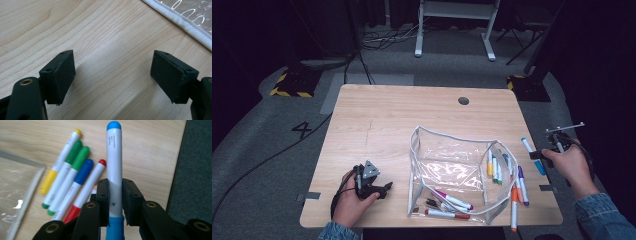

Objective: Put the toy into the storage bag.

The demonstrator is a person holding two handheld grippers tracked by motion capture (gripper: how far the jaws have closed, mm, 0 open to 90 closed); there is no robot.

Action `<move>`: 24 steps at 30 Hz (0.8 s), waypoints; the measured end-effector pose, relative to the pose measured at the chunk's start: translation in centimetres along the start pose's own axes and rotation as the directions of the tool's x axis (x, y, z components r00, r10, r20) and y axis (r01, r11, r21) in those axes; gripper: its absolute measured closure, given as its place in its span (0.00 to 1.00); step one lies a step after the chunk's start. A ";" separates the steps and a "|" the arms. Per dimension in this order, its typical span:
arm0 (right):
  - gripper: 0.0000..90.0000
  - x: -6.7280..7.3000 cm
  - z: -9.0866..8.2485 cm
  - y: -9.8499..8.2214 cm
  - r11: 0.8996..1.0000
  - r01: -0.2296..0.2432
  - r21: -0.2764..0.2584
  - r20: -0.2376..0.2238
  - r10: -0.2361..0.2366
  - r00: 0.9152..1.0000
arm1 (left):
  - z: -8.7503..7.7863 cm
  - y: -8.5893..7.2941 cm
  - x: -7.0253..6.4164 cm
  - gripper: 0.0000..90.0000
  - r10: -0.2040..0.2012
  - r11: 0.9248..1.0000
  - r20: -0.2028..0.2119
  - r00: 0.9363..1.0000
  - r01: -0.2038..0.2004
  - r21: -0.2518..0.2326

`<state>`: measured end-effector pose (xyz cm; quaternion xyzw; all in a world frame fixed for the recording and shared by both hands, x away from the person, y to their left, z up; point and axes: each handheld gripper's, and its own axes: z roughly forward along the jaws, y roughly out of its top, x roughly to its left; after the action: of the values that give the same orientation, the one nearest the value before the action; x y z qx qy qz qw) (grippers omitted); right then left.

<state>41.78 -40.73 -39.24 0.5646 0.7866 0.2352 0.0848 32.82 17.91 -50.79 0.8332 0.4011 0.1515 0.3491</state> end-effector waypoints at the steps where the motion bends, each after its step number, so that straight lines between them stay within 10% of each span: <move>1: 0.86 0.3 -0.6 0.2 1.000 0.013 -0.007 -0.006 -0.013 1.000 | 0.0 0.0 0.0 0.23 0.000 1.000 0.000 1.000 0.000 0.000; 13: 0.86 6.0 -7.0 2.3 0.980 0.180 -0.081 -0.047 -0.184 0.982 | 0.0 0.0 0.0 0.23 0.000 1.000 0.000 1.000 0.000 0.000; 24: 0.86 13.0 -10.0 3.7 0.926 0.361 -0.113 -0.108 -0.372 0.922 | 0.0 0.0 0.0 0.23 0.000 1.000 0.001 1.000 0.000 0.001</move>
<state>36.41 -30.50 -27.02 0.3868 0.8706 0.2862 0.1028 32.82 17.92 -50.78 0.8335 0.4010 0.1507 0.3490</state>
